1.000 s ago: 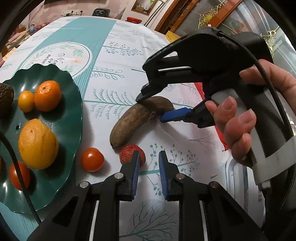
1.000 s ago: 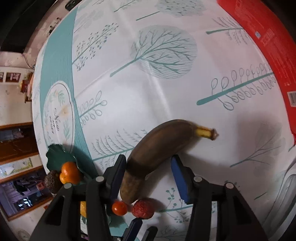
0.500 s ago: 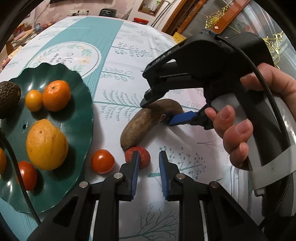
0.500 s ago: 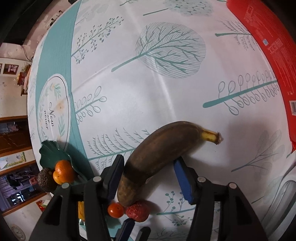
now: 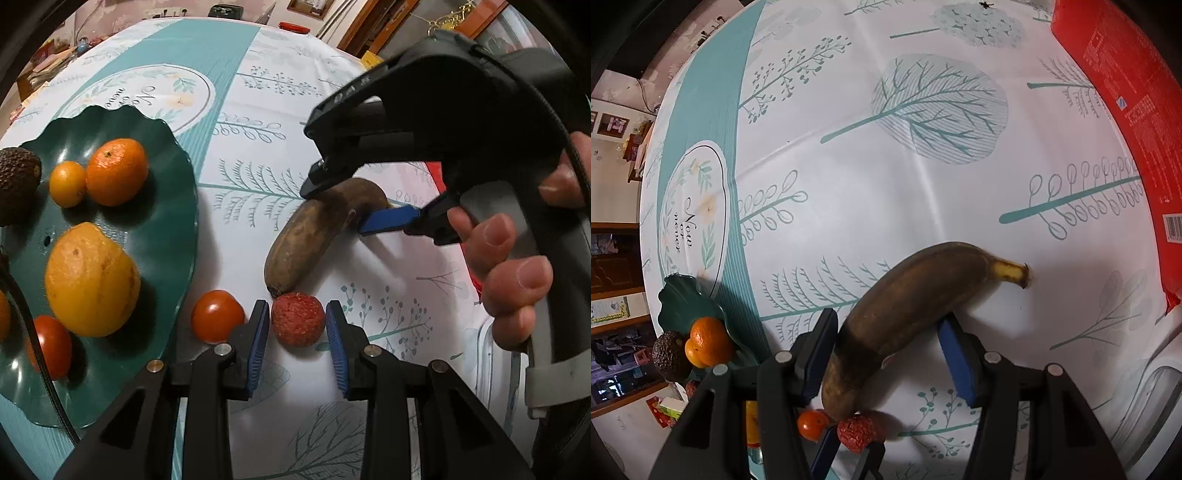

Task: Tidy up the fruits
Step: 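Grasp the lychee with the left tool while the right tool grasps the banana, then carry the lychee and banana onto the green plate and open both tools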

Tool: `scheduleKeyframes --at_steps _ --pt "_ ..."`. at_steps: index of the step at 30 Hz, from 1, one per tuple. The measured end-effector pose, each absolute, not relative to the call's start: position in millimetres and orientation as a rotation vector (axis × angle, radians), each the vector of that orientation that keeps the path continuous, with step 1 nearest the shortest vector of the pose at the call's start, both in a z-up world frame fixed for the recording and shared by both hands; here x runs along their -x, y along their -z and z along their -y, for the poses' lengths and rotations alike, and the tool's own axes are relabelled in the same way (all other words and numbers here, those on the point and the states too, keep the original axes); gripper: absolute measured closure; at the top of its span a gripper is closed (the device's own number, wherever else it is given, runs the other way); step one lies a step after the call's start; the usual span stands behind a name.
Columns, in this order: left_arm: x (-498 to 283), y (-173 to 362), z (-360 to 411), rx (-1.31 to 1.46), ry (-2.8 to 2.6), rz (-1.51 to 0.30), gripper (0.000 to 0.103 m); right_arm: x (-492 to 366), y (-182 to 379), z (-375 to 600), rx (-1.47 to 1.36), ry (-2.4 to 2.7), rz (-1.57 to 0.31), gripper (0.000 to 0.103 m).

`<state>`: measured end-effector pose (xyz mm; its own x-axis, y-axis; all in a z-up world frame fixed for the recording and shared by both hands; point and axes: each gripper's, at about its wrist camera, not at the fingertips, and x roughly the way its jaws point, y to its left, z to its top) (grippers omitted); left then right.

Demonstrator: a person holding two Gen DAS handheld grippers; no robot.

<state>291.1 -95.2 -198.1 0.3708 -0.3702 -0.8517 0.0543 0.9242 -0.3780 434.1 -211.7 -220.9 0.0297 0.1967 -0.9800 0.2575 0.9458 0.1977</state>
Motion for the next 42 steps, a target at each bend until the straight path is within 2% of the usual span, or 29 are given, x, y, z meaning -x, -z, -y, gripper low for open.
scheduleKeyframes --at_steps 14,16,18,32,42 --pt "-289.0 207.0 93.3 0.312 0.317 -1.168 0.073 -425.0 216.6 234.4 -0.404 -0.019 -1.471 0.055" --pt "-287.7 205.5 89.7 0.331 0.314 -1.155 0.073 -420.0 214.2 235.9 -0.421 -0.054 -1.437 0.063" --pt "-284.1 202.5 84.0 0.340 0.312 -1.147 0.073 -414.9 211.0 232.8 -0.403 -0.094 -1.400 0.065" --pt "-235.6 172.8 39.3 0.365 0.282 -1.051 0.073 -370.5 173.2 219.1 -0.274 -0.116 -1.196 0.067" --pt "-204.9 146.0 -6.4 0.359 0.251 -0.984 0.073 -314.6 170.7 212.3 -0.290 -0.117 -1.149 0.067"
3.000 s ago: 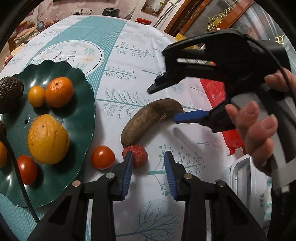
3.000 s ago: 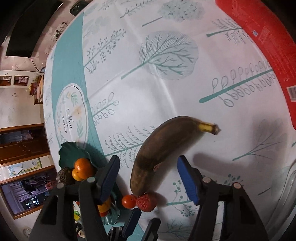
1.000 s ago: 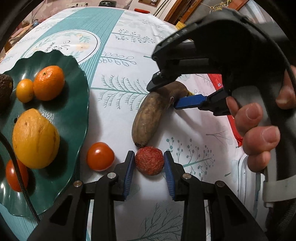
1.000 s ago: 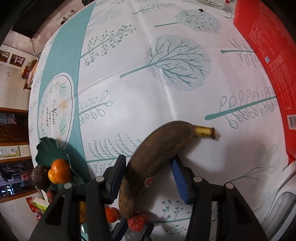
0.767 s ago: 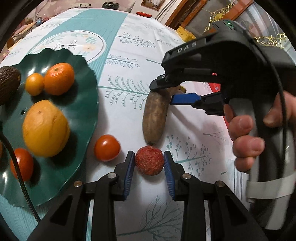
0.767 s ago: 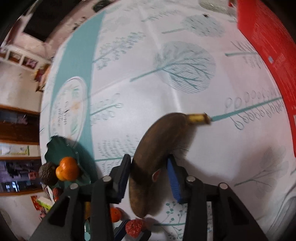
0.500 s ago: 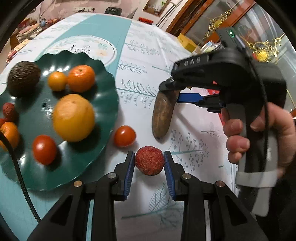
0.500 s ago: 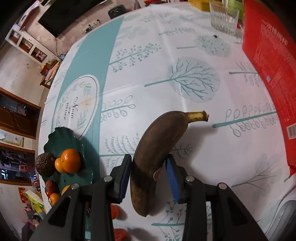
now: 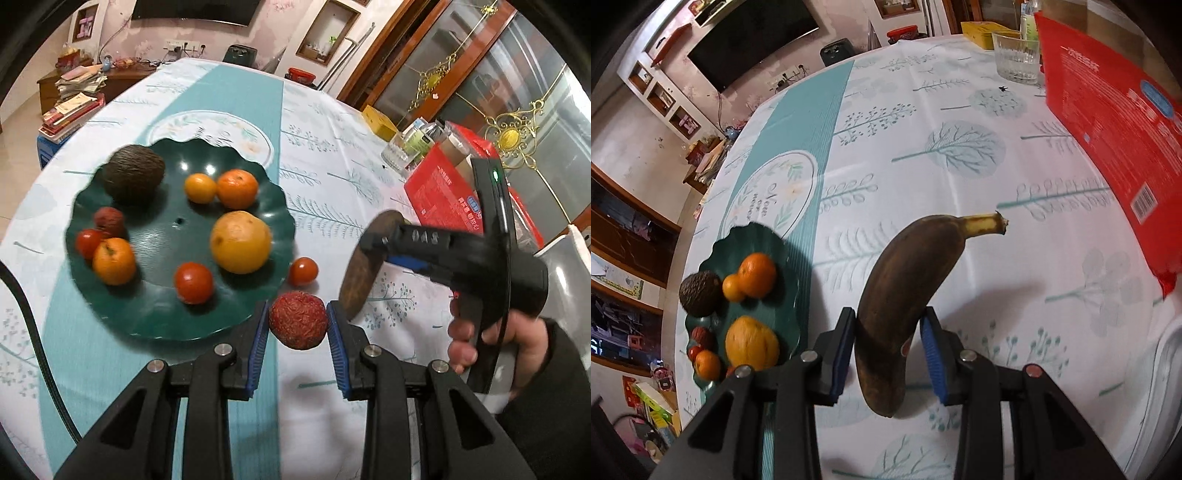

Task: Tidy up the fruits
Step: 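Carry the lychee and banana onto the green plate and open both tools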

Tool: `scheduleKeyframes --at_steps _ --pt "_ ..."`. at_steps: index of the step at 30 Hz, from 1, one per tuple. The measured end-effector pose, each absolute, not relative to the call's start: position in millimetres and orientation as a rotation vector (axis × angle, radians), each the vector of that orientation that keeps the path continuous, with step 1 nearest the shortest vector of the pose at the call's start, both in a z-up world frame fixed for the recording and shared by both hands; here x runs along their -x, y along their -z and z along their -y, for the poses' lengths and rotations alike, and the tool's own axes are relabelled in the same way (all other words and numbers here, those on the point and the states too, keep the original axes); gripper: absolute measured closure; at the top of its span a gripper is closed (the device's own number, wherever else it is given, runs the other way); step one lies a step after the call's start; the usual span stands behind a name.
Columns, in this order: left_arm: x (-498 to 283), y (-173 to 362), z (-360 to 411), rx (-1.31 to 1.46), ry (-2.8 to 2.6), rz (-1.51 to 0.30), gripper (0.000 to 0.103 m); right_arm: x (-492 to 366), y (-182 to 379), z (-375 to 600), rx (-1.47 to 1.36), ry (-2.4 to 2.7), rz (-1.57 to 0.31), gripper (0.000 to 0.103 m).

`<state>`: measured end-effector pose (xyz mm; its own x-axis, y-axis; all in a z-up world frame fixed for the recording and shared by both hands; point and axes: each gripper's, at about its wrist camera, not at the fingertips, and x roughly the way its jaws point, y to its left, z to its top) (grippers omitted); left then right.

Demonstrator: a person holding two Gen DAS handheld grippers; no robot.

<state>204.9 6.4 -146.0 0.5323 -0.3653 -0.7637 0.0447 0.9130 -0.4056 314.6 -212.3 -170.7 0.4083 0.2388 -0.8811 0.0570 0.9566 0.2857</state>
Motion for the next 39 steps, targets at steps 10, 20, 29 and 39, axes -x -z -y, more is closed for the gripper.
scheduleKeyframes --at_steps 10,20,29,39 --pt "-189.8 116.6 -57.7 0.305 0.224 -0.956 0.073 -265.6 151.7 187.3 -0.262 -0.149 -1.052 0.071" --pt "-209.2 93.5 -104.3 0.239 0.226 -0.933 0.073 -243.0 135.0 156.9 -0.330 -0.160 -0.972 0.071" --pt "-241.7 85.4 -135.2 0.189 0.257 -0.920 0.073 -245.8 105.2 116.7 -0.331 -0.194 -0.895 0.071" --pt "-277.1 99.7 -153.2 0.161 0.319 -0.944 0.073 -252.1 106.1 67.5 -0.364 -0.249 -0.895 0.071"
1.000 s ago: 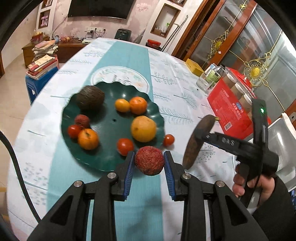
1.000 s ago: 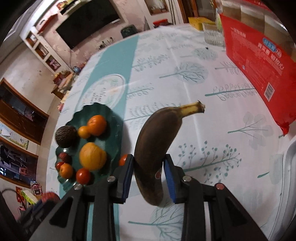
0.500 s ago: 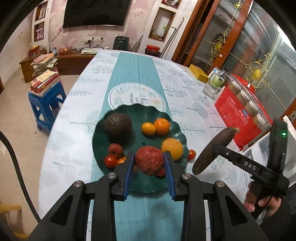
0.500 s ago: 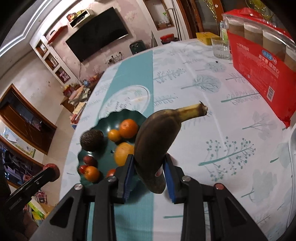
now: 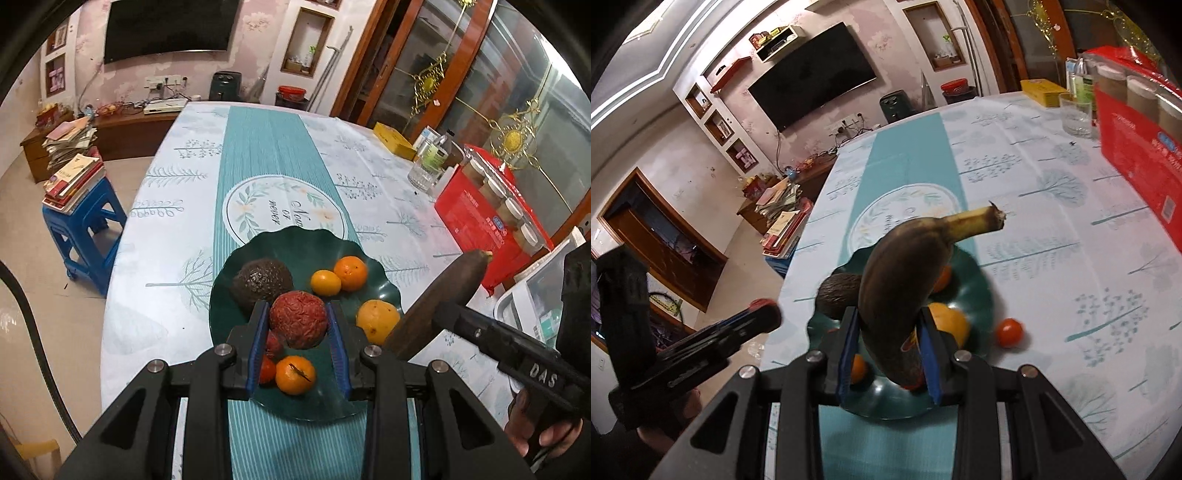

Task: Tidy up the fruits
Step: 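Carry the lychee and banana onto the green plate and open both tools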

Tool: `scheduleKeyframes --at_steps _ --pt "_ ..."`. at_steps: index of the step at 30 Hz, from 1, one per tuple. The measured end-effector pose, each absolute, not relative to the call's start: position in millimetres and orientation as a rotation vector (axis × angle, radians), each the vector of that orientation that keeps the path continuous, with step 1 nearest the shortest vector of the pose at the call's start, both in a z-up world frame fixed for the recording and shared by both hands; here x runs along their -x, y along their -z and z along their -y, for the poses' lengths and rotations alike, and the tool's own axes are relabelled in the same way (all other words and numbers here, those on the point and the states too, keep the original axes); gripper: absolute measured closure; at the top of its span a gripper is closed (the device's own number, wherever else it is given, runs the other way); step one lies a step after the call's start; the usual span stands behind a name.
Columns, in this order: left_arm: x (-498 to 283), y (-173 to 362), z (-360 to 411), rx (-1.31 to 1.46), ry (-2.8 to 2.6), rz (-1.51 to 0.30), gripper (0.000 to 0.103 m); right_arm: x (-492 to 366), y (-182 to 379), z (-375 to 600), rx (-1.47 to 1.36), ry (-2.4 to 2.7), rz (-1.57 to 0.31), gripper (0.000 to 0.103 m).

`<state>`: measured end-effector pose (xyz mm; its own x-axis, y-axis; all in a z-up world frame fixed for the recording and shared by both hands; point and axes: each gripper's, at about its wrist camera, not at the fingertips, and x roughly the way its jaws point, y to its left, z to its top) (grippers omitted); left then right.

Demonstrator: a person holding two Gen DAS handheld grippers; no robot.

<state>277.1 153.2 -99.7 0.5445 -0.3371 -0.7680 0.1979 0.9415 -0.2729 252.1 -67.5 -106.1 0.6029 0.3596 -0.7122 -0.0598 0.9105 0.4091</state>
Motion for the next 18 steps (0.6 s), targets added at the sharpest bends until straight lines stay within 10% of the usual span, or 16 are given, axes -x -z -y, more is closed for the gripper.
scheduleKeyframes --at_steps 18 --pt "-316.0 148.1 -151.5 0.141 0.413 -1.067 0.073 -280.3 149.7 23.5 -0.343 -0.295 -1.017 0.071"
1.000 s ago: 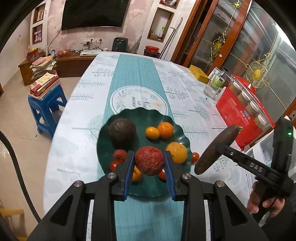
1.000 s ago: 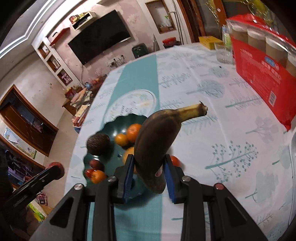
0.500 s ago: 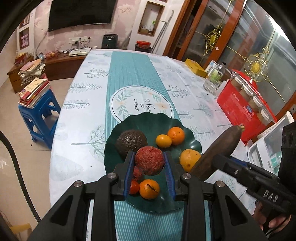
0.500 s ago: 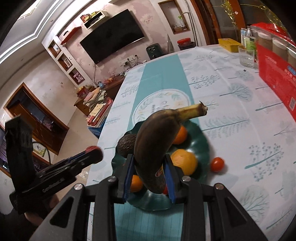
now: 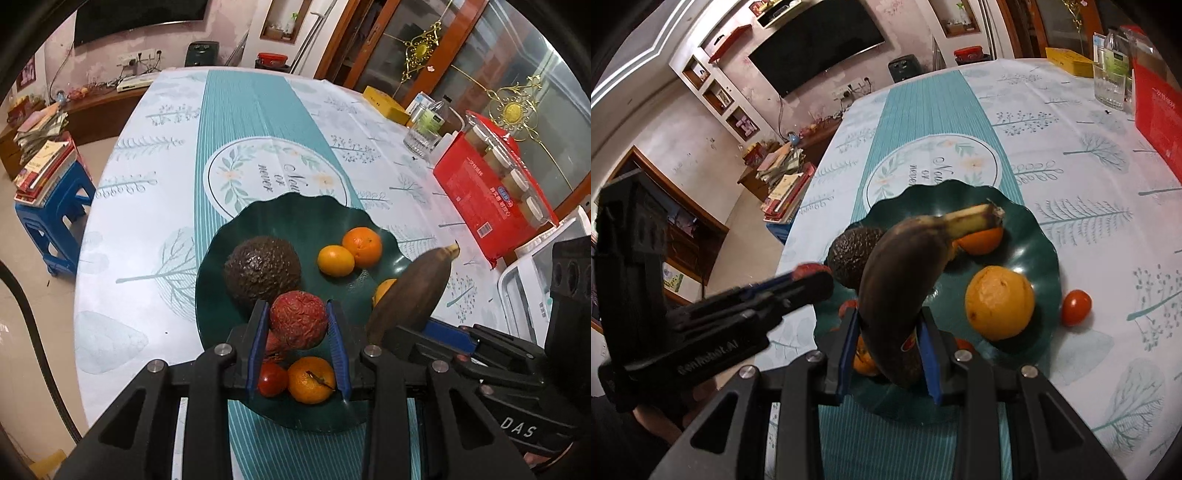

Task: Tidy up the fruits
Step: 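Carry the lychee and banana onto the green plate and open both tools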

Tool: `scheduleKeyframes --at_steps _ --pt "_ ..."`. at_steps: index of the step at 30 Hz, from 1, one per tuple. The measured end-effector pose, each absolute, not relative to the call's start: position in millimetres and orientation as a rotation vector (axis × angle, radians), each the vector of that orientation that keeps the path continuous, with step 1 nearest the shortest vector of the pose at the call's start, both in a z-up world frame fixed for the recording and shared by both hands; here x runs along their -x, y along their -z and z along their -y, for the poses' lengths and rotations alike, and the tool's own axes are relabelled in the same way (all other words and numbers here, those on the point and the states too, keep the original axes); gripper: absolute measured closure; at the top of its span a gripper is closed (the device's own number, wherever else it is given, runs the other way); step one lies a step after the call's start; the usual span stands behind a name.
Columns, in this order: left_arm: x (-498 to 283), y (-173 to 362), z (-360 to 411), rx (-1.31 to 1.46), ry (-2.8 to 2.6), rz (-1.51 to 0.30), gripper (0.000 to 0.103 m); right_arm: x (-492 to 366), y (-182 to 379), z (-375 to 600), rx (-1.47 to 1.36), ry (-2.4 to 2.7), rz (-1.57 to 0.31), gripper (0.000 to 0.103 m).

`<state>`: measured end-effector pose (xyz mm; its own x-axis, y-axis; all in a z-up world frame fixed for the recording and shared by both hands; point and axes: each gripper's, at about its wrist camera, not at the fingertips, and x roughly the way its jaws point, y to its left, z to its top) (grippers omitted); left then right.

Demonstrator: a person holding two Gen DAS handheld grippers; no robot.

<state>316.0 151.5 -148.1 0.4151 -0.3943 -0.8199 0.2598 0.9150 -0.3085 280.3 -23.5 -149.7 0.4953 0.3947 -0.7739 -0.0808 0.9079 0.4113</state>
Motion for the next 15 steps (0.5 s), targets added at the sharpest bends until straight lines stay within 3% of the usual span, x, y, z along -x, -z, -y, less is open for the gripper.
scheduleKeyframes --at_steps 15 --pt "-308.7 139.5 -145.7 0.129 0.412 -1.067 0.070 -282.1 140.0 36.8 -0.344 -0.277 -0.989 0.066"
